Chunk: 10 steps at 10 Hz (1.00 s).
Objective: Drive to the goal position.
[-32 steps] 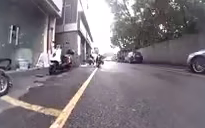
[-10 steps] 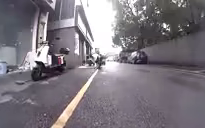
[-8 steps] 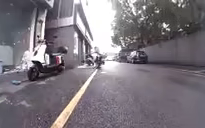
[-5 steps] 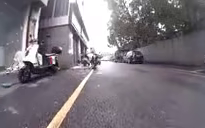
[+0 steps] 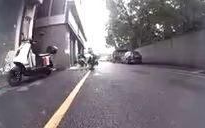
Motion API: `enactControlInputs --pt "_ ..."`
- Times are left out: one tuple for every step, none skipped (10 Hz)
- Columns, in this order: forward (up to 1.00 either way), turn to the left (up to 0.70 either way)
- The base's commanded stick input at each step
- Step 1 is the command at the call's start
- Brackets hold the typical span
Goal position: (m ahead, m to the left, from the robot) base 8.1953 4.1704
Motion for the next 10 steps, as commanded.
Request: enactControlInputs --pt "0.45 -0.25" --pt "0.45 -0.25" --pt "0.45 -0.24" --pt "0.45 0.0" --pt "0.45 0.0" --pt "0.45 0.0" --pt "0.45 0.0" --pt "0.45 0.0" --pt "0.45 0.0" --pt "0.45 0.0"
